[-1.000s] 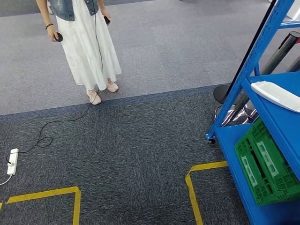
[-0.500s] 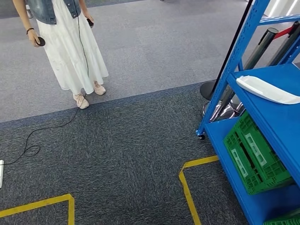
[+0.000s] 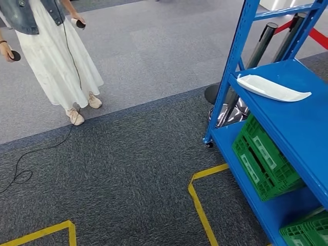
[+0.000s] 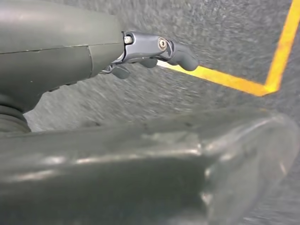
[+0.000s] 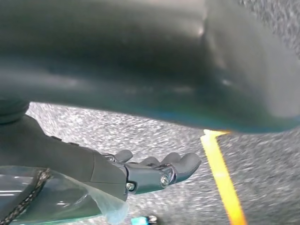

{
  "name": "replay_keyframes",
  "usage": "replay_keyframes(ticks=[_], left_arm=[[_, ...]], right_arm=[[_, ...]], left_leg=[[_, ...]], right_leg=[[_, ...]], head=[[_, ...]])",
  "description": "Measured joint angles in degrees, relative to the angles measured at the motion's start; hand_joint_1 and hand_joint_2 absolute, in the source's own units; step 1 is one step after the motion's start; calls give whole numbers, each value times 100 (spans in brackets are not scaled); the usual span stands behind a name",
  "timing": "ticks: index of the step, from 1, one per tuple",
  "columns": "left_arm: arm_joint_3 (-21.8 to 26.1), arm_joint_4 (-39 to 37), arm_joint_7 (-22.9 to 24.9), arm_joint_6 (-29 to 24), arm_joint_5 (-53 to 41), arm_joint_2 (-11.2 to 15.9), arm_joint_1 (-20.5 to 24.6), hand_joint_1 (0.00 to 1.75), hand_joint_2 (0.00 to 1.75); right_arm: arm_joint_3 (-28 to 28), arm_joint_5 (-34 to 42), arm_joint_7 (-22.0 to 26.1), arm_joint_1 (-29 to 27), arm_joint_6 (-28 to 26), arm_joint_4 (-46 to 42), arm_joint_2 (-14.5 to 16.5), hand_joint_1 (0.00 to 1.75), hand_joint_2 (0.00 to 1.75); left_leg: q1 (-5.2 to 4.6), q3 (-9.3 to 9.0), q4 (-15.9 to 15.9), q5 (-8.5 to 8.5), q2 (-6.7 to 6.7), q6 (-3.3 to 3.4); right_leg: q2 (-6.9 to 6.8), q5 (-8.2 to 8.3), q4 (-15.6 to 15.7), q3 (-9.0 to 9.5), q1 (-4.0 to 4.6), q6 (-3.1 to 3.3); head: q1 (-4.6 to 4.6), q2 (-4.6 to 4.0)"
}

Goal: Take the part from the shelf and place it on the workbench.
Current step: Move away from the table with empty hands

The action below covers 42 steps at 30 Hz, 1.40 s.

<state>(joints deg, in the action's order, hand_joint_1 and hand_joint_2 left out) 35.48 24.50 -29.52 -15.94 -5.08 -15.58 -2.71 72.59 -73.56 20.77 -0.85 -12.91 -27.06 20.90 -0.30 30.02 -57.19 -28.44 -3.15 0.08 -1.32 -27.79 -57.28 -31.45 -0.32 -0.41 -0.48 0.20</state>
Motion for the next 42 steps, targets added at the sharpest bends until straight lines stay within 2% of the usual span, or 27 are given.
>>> replay_keyframes(ticks=[2, 4, 5, 6, 7, 9, 11, 12, 14, 16, 17, 19, 21, 28, 29, 30, 31, 32, 33, 34, 35, 36, 37, 38, 39, 40, 42], left_arm=[[-384, -73, 166, 237, -735, 85, -67, 0, 0], [-842, -160, 177, 415, -1237, 170, -149, 0, 0], [-1007, -197, 172, 448, -1316, 203, -175, 0, 0], [-1124, -235, 192, 453, -1333, 227, -193, 0, 0], [-1212, -264, 249, 444, -1352, 247, -204, 0, 0], [-1310, -265, 451, 376, -1445, 269, -231, 0, 0], [-1320, -165, 589, 307, -1607, 280, -282, 0, 0], [-1287, -144, 540, 302, -1665, 309, -287, 0, 0], [-1146, -245, 263, 348, -1704, 403, -233, 0, 0], [-981, -390, 16, 396, -1702, 507, -181, 0, 0], [-919, -426, -32, 397, -1705, 543, -174, 0, 0], [-830, -462, -48, 386, -1724, 592, -173, 0, 0], [-790, -469, -41, 379, -1744, 601, -178, 0, 0], [-766, -475, -36, 378, -1756, 600, -179, 0, 0], [-748, -482, -33, 377, -1761, 600, -176, 0, 0], [-721, -491, -31, 376, -1766, 601, -174, 0, 0], [-698, -497, -30, 374, -1768, 604, -166, 0, 0], [-669, -503, -9, 373, -1789, 605, -162, 0, 0], [-643, -501, 30, 379, -1818, 604, -168, 0, 0], [-620, -489, 88, 390, -1853, 600, -182, 0, 0], [-597, -464, 169, 416, -1903, 591, -213, 0, 0], [-571, -412, 263, 467, -1959, 576, -256, 0, 0], [-533, -324, 380, 547, -2043, 552, -308, 0, 0], [-483, -205, 505, 648, -2153, 519, -367, 0, 0], [-419, -61, 630, 764, -2281, 479, -424, 0, 0], [-336, 96, 743, 892, -2436, 434, -478, 0, 0], [-125, 394, 888, 1132, -2787, 321, -555, 0, 0]], right_arm=[[-3, 89, -17, -26, -3, -41, 0, 0, 0], [-11, 133, -25, -32, 14, -89, -1, 0, 0], [-17, 140, -31, -38, 25, -106, -1, 0, 0], [-26, 122, -42, -48, 45, -123, -1, 0, 0], [-46, 82, -69, -63, 90, -153, -1, 0, 0], [-114, -3, -126, -90, 237, -256, 0, 0, 0], [-180, -19, -124, -100, 383, -396, 1, 0, 0], [-203, -9, -95, -112, 440, -472, 1, 0, 0], [-235, 23, -32, -159, 526, -621, -1, 0, 0], [-259, 52, -8, -200, 562, -744, -2, 0, 0], [-269, 63, -7, -208, 565, -789, -2, 0, 0], [-284, 82, -11, -211, 561, -856, -3, 0, 0], [-288, 94, -15, -212, 558, -884, -3, 0, 0], [-291, 97, -19, -221, 558, -896, -3, 0, 0], [-297, 98, -22, -231, 558, -912, -3, 0, 0], [-307, 98, -23, -231, 557, -936, -4, 0, 0], [-319, 101, -26, -239, 554, -957, -4, 0, 0], [-333, 117, -31, -242, 547, -981, -5, 0, 0], [-347, 139, -35, -239, 540, -995, -5, 0, 0], [-360, 167, -42, -246, 533, -1002, -5, 0, 0], [-373, 198, -49, -243, 528, -1008, -5, 0, 0], [-387, 227, -60, -249, 528, -1015, -5, 0, 0], [-404, 261, -80, -258, 528, -1025, -5, 0, 0], [-425, 302, -106, -271, 530, -1037, -5, 0, 0], [-450, 348, -134, -286, 532, -1053, -5, 0, 0], [-485, 398, -166, -303, 538, -1071, -5, 0, 0], [-565, 501, -238, -331, 554, -1114, -5, 0, 0]], left_leg=[[23, 156, -383, -267, 143, -59], [42, 494, -1172, -646, 240, -94], [48, 643, -1505, -755, 248, -99], [50, 716, -1653, -748, 251, -97], [50, 685, -1564, -622, 260, -84], [49, 389, -857, -176, 364, -30], [46, 109, -191, 74, 524, 22], [42, 53, -39, 90, 577, 36], [36, 36, 41, 72, 551, 55], [53, 20, 108, 113, 471, 99], [63, 12, 140, 131, 419, 123], [55, 17, 149, 139, 315, 151], [47, 25, 146, 138, 253, 155], [44, 24, 144, 135, 207, 156], [45, 17, 142, 128, 161, 148], [31, 12, 124, 112, 94, 118], [20, 0, 105, 90, 16, 72], [20, 59, -85, -51, 26, 8], [21, 178, -398, -241, 72, -51], [36, 344, -809, -462, 142, -91], [49, 544, -1269, -679, 238, -115], [54, 666, -1541, -743, 250, -121], [58, 699, -1602, -687, 256, -121], [63, 626, -1422, -518, 266, -113], [70, 479, -1074, -291, 299, -101], [79, 307, -671, -92, 399, -83], [91, 82, -103, 86, 587, -51]], right_leg=[[49, 19, 21, 1, -21, 78], [122, 22, 20, -9, -19, 120], [168, 23, 20, -10, -17, 125], [219, 24, 19, -5, -15, 127], [272, 24, 18, 2, -14, 126], [374, 25, 18, 18, -19, 122], [467, 28, -1, -3, -14, 88], [500, 36, -8, -28, -17, 58], [552, 60, 2, -72, -25, -19], [473, -33, -107, -156, -26, -74], [398, -165, -313, -262, -22, -92], [248, -528, -1000, -583, -26, -113], [207, -732, -1467, -799, -30, -128], [195, -770, -1676, -890, -32, -141], [166, -613, -1454, -765, -33, -145], [80, -432, -1055, -541, -23, -126], [27, -239, -592, -293, -14, -76], [-2, -47, -129, -49, -11, -4], [7, -11, 51, 45, -7, 69], [85, 2, 60, 41, -14, 120], [147, 8, 62, 40, -19, 144], [200, 8, 61, 45, -18, 147], [256, 7, 60, 51, -17, 147], [315, 7, 60, 61, -18, 147], [370, 6, 59, 71, -19, 144], [420, 5, 57, 68, -18, 136], [508, 8, 33, 28, -13, 89]], head=[[16, 0], [25, 0], [24, 0], [24, 0], [25, 0], [25, 0], [24, 0], [21, 0], [18, 0], [8, 0], [-2, 0], [-13, 0], [-14, 0], [-14, 0], [-13, 0], [-10, 0], [-7, 0], [8, 0], [25, 0], [39, 0], [52, 0], [53, 0], [53, 0], [53, 0], [54, 0], [54, 0], [54, 0]])
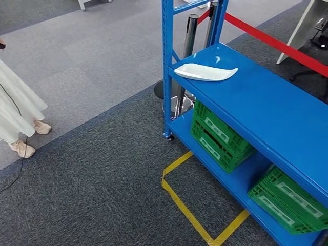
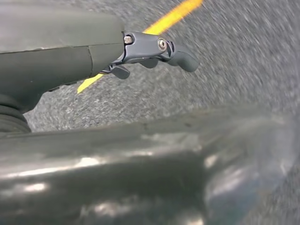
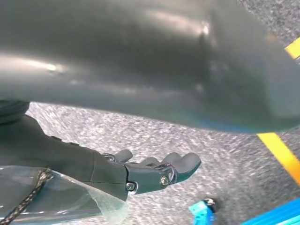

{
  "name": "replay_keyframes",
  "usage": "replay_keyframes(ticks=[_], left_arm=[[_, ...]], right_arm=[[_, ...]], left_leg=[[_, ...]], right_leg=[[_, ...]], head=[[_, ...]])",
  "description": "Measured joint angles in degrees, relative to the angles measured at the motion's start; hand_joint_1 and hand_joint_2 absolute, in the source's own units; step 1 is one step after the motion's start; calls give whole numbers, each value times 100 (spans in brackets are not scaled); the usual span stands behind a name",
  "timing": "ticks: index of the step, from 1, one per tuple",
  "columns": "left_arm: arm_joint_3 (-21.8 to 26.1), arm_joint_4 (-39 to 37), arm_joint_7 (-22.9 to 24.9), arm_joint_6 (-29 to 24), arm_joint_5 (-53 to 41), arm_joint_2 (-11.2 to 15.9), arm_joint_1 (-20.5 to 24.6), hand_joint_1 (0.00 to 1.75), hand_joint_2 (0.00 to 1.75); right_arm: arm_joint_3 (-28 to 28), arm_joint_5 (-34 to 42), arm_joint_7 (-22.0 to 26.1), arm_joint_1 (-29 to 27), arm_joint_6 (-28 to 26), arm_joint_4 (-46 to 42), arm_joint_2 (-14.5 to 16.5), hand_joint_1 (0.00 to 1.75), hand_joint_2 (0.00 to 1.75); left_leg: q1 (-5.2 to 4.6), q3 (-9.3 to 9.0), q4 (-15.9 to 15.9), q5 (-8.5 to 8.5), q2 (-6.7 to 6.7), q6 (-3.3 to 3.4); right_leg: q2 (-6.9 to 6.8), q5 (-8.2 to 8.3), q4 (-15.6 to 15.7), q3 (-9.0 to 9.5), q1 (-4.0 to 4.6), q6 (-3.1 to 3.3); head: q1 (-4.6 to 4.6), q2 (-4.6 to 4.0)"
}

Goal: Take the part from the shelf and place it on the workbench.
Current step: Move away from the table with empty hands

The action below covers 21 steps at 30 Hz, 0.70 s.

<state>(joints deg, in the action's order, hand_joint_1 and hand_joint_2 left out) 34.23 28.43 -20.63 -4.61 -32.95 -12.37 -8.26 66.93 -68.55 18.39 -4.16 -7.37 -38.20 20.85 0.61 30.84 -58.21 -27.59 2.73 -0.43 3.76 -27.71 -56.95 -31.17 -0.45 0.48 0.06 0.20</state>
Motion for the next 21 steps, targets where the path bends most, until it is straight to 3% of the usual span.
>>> replay_keyframes(ticks=[1, 3, 5, 8, 9, 10, 11, 13, 15, 16, 18, 20, 21], left_arm=[[135, 141, 43, 113, -202, -73, -26, 0, 0], [433, 385, 72, 294, -591, -225, -55, 0, 0], [731, 575, 66, 427, -909, -349, -59, 0, 0], [1116, 754, 50, 534, -1214, -437, -78, 0, 0], [1227, 791, 41, 545, -1281, -449, -85, 0, 0], [1326, 819, 26, 551, -1335, -459, -88, 0, 0], [1408, 839, 8, 555, -1383, -465, -88, 0, 0], [1526, 859, -21, 560, -1442, -475, -88, 0, 0], [1614, 867, -44, 562, -1469, -480, -91, 0, 0], [1650, 868, -62, 562, -1481, -481, -92, 0, 0], [1705, 868, -102, 562, -1499, -480, -89, 0, 0], [1732, 868, -122, 562, -1510, -478, -85, 0, 0], [1748, 867, -125, 563, -1512, -477, -84, 0, 0]], right_arm=[[-48, 57, -49, -24, 9, -28, 0, 0, 0], [-143, 168, -146, -90, 20, -87, 0, 0, 0], [-236, 259, -225, -151, 24, -141, 0, 0, 0], [-368, 361, -302, -177, 19, -193, 0, 0, 0], [-407, 390, -315, -187, 10, -199, 0, 0, 0], [-443, 421, -326, -201, -2, -203, 0, 0, 0], [-478, 450, -334, -219, -17, -204, 0, 0, 0], [-543, 490, -343, -247, -50, -215, 0, 0, 0], [-608, 518, -357, -245, -107, -232, 0, 0, 0], [-641, 541, -367, -244, -148, -238, 0, 0, 0], [-700, 595, -389, -261, -236, -244, 0, 0, 0], [-742, 632, -399, -287, -290, -249, 0, 0, 0], [-763, 638, -401, -289, -301, -251, 0, 0, 0]], left_leg=[[-4, -30, 101, -7, 57, 13], [-9, -30, 161, -6, -3, 54], [1, -45, 218, 26, -97, 123], [-11, -50, 237, 35, -293, 176], [-17, -50, 235, 32, -359, 179], [-21, -54, 233, 27, -417, 180], [-22, -60, 232, 22, -462, 178], [-24, -85, 230, 5, -534, 158], [-50, -99, 205, -20, -602, 109], [-62, -100, 196, -26, -636, 85], [-70, -105, 189, -35, -707, 38], [-52, -74, 38, -175, -621, -16], [-40, 12, -195, -332, -530, -45]], right_leg=[[38, 9, -6, -33, -5, -38], [87, 24, -5, -87, -25, -120], [-43, -122, -195, -197, -23, -177], [-283, -663, -1227, -671, -15, -223], [-306, -763, -1527, -802, -17, -231], [-323, -761, -1647, -847, -18, -237], [-339, -650, -1534, -775, -18, -237], [-442, -276, -806, -372, -13, -216], [-600, -94, -141, -16, 21, -167], [-639, -93, -14, 53, 37, -141], [-589, -98, 30, 73, 40, -77], [-515, -66, 66, 91, 19, -3], [-476, -47, 84, 111, 7, 35]], head=[[-1, 0], [-2, 0], [-18, 0], [-43, 0], [-42, 0], [-41, 0], [-40, 0], [-43, 0], [-39, 0], [-35, 0], [-29, 0], [-18, 0], [-8, 0]])
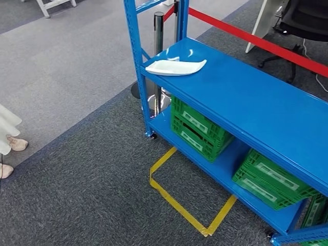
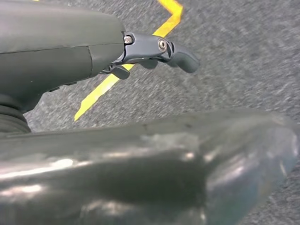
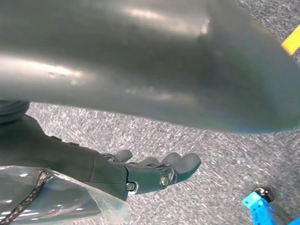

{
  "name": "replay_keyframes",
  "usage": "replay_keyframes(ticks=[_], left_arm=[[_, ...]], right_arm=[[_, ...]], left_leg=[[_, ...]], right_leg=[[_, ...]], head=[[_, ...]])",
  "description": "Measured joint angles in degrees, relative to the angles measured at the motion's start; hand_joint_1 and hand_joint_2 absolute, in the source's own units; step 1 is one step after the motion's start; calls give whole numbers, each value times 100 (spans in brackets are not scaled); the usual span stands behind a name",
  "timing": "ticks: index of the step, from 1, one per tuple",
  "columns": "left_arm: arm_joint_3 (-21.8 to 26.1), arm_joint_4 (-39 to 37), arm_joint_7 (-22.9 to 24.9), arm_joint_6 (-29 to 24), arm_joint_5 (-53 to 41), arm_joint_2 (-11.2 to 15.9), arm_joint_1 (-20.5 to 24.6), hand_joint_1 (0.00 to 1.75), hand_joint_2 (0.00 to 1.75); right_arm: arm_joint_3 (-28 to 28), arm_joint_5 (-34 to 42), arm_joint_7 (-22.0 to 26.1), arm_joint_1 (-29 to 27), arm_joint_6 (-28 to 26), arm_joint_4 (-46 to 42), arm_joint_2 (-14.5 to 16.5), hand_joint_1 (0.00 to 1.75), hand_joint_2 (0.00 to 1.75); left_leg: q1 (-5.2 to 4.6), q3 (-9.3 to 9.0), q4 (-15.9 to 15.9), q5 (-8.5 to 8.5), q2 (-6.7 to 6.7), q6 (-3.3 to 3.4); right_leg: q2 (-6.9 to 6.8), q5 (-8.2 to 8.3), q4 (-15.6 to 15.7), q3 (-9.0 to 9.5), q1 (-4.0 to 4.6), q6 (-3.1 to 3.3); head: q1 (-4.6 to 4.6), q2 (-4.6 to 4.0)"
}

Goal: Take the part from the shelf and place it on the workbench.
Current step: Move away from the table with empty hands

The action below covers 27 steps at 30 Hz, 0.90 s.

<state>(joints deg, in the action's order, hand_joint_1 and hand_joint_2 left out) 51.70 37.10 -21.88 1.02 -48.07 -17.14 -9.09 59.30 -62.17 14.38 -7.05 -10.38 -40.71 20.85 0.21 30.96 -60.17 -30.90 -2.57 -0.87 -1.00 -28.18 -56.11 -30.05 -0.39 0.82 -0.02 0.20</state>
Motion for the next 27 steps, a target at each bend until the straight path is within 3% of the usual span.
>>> replay_keyframes(ticks=[2, 3, 4, 5, 6, 8, 9, 10, 12, 14, 15, 17, 19, 20, 21, 23, 24, 25, 27], left_arm=[[37, -1, -5, 0, -4, 1, -1, 0, 0], [53, -1, -9, 1, -9, 1, -1, 0, 0], [65, -1, -17, 1, -21, 1, -1, 0, 0], [74, -1, -33, 1, -38, 1, 0, 0, 0], [85, -2, -57, 1, -67, 0, 3, 0, 0], [122, -14, -114, 0, -143, -1, 16, 0, 0], [155, -28, -145, 0, -187, -2, 31, 0, 0], [188, -46, -174, -3, -231, -2, 48, 0, 0], [259, -82, -236, -17, -317, -2, 91, 0, 0], [336, -116, -297, -32, -385, -3, 142, 0, 0], [380, -134, -326, -36, -406, -4, 166, 0, 0], [466, -179, -384, -37, -438, -3, 204, 0, 0], [543, -235, -440, -40, -453, -2, 244, 0, 0], [575, -267, -467, -41, -456, -1, 275, 0, 0], [601, -299, -489, -42, -457, 0, 308, 0, 0], [633, -350, -515, -43, -458, 2, 359, 0, 0], [642, -371, -524, -44, -459, 5, 370, 0, 0], [650, -389, -534, -46, -462, 9, 376, 0, 0], [661, -423, -567, -56, -470, 16, 387, 0, 0]], right_arm=[[-47, 7, 0, 3, -5, -1, 0, 0, 0], [-67, 16, 0, 3, -5, -1, 0, 0, 0], [-80, 28, 0, 2, -6, -1, 0, 0, 0], [-90, 43, 0, 1, -7, -1, 0, 0, 0], [-100, 58, 0, 1, -8, -1, 1, 0, 0], [-123, 80, 3, 6, -13, -1, 2, 0, 0], [-134, 91, 9, 11, -19, -1, 2, 0, 0], [-142, 103, 17, 12, -26, -1, 2, 0, 0], [-146, 162, 40, 9, -53, 0, 2, 0, 0], [-146, 258, 83, 12, -105, 1, 2, 0, 0], [-146, 303, 109, 25, -137, 1, 2, 0, 0], [-148, 359, 158, 62, -181, 1, 2, 0, 0], [-150, 386, 186, 68, -198, 1, 2, 0, 0], [-153, 393, 193, 60, -203, 1, 2, 0, 0], [-157, 396, 198, 50, -210, 1, 2, 0, 0], [-170, 398, 207, 47, -224, 0, 2, 0, 0], [-178, 398, 215, 56, -231, -2, 2, 0, 0], [-186, 398, 225, 63, -238, -3, 2, 0, 0], [-197, 403, 246, 56, -256, -6, 1, 0, 0]], left_leg=[[17, 317, -763, -374, 157, -35], [21, 474, -1109, -490, 185, -46], [25, 564, -1294, -501, 195, -51], [30, 557, -1254, -395, 199, -50], [38, 448, -984, -192, 214, -43], [65, 129, -199, 221, 383, -18], [76, 11, 101, 314, 472, -4], [78, -43, 264, 335, 546, 11], [65, -53, 342, 308, 531, 60], [66, -59, 390, 344, 446, 136], [73, -64, 417, 360, 389, 172], [66, -57, 427, 365, 264, 209], [55, -52, 424, 362, 145, 213], [52, -54, 422, 361, 99, 213], [51, -60, 420, 358, 63, 209], [41, -82, 414, 343, -3, 186], [30, -90, 405, 333, -33, 162], [18, -93, 397, 327, -66, 137], [5, -100, 393, 331, -128, 83]], right_leg=[[82, 15, 3, -8, 0, 37], [130, 18, 1, -8, 1, 41], [181, 17, -1, -5, 2, 42], [235, 17, -2, 3, 3, 42], [292, 15, -3, 14, 2, 39], [403, 5, -20, 11, 12, 17], [453, 3, -39, -14, 17, -9], [494, 6, -55, -49, 19, -43], [559, 27, -59, -123, 0, -126], [455, -55, -151, -203, -17, -194], [362, -187, -341, -301, -16, -218], [194, -586, -1060, -628, -19, -253], [161, -802, -1662, -891, -25, -276], [153, -741, -1663, -874, -27, -280], [135, -585, -1438, -745, -26, -275], [7, -223, -619, -299, -7, -240], [-60, -121, -288, -115, 10, -212], [-107, -80, -89, -6, 26, -187], [-87, -78, -11, 16, 42, -139]], head=[[19, 0], [20, 0], [22, 0], [21, 0], [21, 0], [24, 0], [24, 0], [23, 0], [21, 0], [12, 0], [-1, 0], [-21, 0], [-19, 0], [-19, 0], [-20, 0], [-22, 0], [-18, 0], [-15, 0], [-11, 0]])
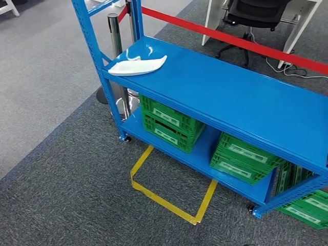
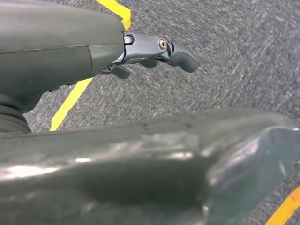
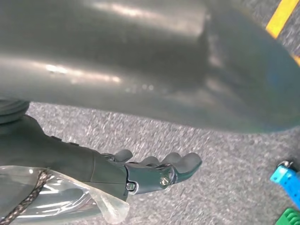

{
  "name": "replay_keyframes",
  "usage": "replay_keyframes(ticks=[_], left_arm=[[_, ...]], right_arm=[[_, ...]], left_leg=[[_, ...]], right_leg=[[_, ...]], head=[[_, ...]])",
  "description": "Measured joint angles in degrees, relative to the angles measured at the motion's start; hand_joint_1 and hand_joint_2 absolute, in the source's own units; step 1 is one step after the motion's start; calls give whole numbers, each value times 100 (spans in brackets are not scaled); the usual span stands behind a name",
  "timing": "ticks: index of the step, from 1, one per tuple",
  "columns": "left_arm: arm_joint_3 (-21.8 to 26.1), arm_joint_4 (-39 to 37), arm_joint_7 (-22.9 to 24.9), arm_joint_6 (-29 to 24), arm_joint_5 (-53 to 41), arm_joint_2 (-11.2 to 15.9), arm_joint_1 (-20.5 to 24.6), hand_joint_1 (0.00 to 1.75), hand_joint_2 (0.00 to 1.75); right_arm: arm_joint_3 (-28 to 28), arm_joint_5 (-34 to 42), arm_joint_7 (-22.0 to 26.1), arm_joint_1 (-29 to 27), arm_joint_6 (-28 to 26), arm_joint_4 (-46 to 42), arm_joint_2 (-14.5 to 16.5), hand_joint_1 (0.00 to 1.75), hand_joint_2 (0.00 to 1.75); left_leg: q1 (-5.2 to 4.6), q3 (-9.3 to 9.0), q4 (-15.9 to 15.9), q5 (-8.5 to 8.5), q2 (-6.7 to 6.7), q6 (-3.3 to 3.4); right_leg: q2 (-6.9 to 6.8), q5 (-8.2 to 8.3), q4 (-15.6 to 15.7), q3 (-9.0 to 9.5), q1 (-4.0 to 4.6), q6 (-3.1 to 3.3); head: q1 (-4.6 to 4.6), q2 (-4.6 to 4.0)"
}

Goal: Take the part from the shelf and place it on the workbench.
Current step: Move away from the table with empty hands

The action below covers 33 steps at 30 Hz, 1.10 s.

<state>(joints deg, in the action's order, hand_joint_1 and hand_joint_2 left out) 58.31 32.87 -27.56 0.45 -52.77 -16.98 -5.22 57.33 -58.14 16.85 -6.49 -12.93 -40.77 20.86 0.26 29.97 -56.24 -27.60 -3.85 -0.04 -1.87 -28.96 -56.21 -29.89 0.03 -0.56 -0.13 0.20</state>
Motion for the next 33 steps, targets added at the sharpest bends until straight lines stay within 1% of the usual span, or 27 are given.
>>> replay_keyframes(ticks=[2, 3, 4, 6, 7, 8, 9, 11, 12, 13, 14, 16, 17, 18, 19, 21, 22, 23, 24, 25, 26, 27, 28, 29, 30, 32, 33], left_arm=[[3, -21, -31, -11, -11, 6, 13, 0, 0], [7, -29, -40, -16, -16, 10, 17, 0, 0], [17, -37, -44, -20, -20, 13, 19, 0, 0], [48, -56, -44, -23, -30, 15, 20, 0, 0], [65, -63, -45, -24, -40, 15, 20, 0, 0], [78, -68, -46, -23, -55, 15, 21, 0, 0], [88, -69, -49, -23, -75, 15, 21, 0, 0], [103, -73, -55, -22, -111, 15, 26, 0, 0], [114, -79, -56, -22, -126, 15, 31, 0, 0], [125, -85, -57, -21, -134, 14, 41, 0, 0], [135, -93, -57, -20, -139, 14, 52, 0, 0], [148, -102, -59, -17, -151, 13, 71, 0, 0], [151, -104, -65, -16, -161, 12, 79, 0, 0], [157, -106, -74, -14, -172, 11, 87, 0, 0], [166, -108, -86, -13, -185, 11, 94, 0, 0], [193, -116, -104, -7, -201, 11, 101, 0, 0], [208, -121, -108, -4, -209, 11, 101, 0, 0], [220, -125, -109, -2, -215, 11, 104, 0, 0], [228, -130, -110, -2, -220, 11, 108, 0, 0], [232, -134, -110, -2, -223, 11, 113, 0, 0], [232, -138, -111, -2, -224, 11, 119, 0, 0], [232, -143, -114, -1, -225, 10, 125, 0, 0], [233, -146, -116, -1, -226, 10, 128, 0, 0], [235, -148, -123, 3, -226, 10, 130, 0, 0], [237, -150, -134, 16, -226, 10, 131, 0, 0], [240, -152, -179, 82, -225, 13, 137, 0, 0], [245, -159, -203, 142, -225, 14, 140, 0, 0]], right_arm=[[-5, 11, 9, -26, -13, -1, 0, 0, 0], [-10, 19, 10, -28, -17, -2, 1, 0, 0], [-17, 24, 10, -24, -18, -2, 1, 0, 0], [-28, 36, 6, -15, -18, -1, 1, 0, 0], [-31, 46, -8, -17, -18, -1, 1, 0, 0], [-31, 62, -35, -20, -18, -1, 1, 0, 0], [-33, 80, -70, -24, -18, -1, 1, 0, 0], [-40, 112, -143, -26, -18, 1, 1, 0, 0], [-45, 121, -166, -25, -18, 0, 1, 0, 0], [-53, 128, -181, -26, -18, -2, 1, 0, 0], [-62, 133, -189, -31, -19, -3, 1, 0, 0], [-79, 144, -213, -54, -22, -6, 1, 0, 0], [-84, 152, -232, -65, -26, -6, 1, 0, 0], [-88, 165, -255, -68, -30, -6, 1, 0, 0], [-97, 178, -274, -66, -33, -6, 1, 0, 0], [-119, 198, -298, -60, -35, -6, 1, 0, 0], [-130, 202, -305, -65, -34, -6, 1, 0, 0], [-139, 204, -311, -72, -34, -6, 1, 0, 0], [-149, 206, -317, -80, -34, -6, 1, 0, 0], [-159, 208, -319, -84, -34, -6, 1, 0, 0], [-167, 210, -320, -84, -35, -6, 1, 0, 0], [-174, 211, -322, -79, -35, -7, 1, 0, 0], [-178, 212, -321, -71, -35, -7, 1, 0, 0], [-180, 214, -325, -68, -35, -8, 1, 0, 0], [-182, 217, -331, -69, -34, -9, 1, 0, 0], [-183, 240, -372, -85, -25, -9, 1, 0, 0], [-183, 251, -397, -88, -16, -9, 2, 0, 0]], left_leg=[[13, 4, -62, -74, 47, -63], [20, 56, -215, -195, 119, -90], [30, 167, -498, -373, 208, -112], [36, 502, -1293, -741, 304, -133], [38, 630, -1584, -818, 315, -140], [41, 676, -1681, -780, 319, -143], [48, 623, -1547, -632, 324, -143], [75, 335, -846, -201, 412, -132], [88, 193, -496, -61, 479, -122], [95, 103, -258, -2, 537, -106], [93, 73, -154, -15, 574, -86], [81, 76, -107, -42, 542, -28], [81, 77, -91, -31, 514, 6], [83, 76, -73, -20, 479, 44], [86, 77, -59, -12, 436, 77], [72, 86, -56, -12, 340, 112], [64, 88, -56, -13, 287, 117], [56, 87, -57, -15, 239, 119], [49, 83, -57, -17, 197, 119], [44, 74, -58, -20, 161, 116], [40, 61, -58, -25, 131, 111], [28, 51, -64, -34, 101, 96], [19, 44, -70, -41, 76, 76], [13, 38, -74, -45, 48, 51], [10, 31, -72, -46, 21, 23], [16, 0, -65, -67, -9, -39], [20, 12, -127, -135, 34, -68]], right_leg=[[53, 31, 37, 17, -24, 70], [81, 48, 58, 28, -39, 109], [112, 63, 70, 50, -51, 139], [189, 72, 67, 42, -52, 162], [233, 73, 65, 45, -52, 164], [280, 72, 63, 52, -52, 163], [330, 68, 58, 61, -53, 160], [434, 57, 39, 65, -56, 140], [485, 44, 9, 49, -45, 116], [526, 39, -20, 16, -39, 86], [557, 37, -42, -24, -36, 53], [588, 35, -59, -104, -50, -20], [544, -3, -97, -137, -59, -52], [475, -105, -231, -207, -63, -81], [393, -265, -473, -311, -64, -101], [275, -666, -1222, -656, -63, -127], [259, -786, -1540, -801, -63, -133], [249, -808, -1701, -869, -63, -133], [240, -714, -1635, -826, -62, -125], [216, -527, -1335, -665, -58, -105], [149, -322, -908, -437, -46, -72], [58, -173, -501, -228, -22, -36], [-16, -84, -210, -82, 2, -4], [-65, -61, -65, -18, 24, 21], [-64, -72, -35, -17, 41, 36], [8, -39, 7, 4, 24, 85], [42, -16, 36, 33, 6, 118]], head=[[4, 0], [14, 0], [25, 0], [38, 0], [38, 0], [38, 0], [38, 0], [39, 0], [37, 0], [36, 1], [35, 1], [33, 1], [28, 0], [12, 0], [-2, 0], [-26, 0], [-24, 0], [-24, 0], [-23, 0], [-24, 0], [-24, 0], [-23, 0], [-21, 0], [-19, 0], [-17, 0], [-19, 0], [-10, 0]])
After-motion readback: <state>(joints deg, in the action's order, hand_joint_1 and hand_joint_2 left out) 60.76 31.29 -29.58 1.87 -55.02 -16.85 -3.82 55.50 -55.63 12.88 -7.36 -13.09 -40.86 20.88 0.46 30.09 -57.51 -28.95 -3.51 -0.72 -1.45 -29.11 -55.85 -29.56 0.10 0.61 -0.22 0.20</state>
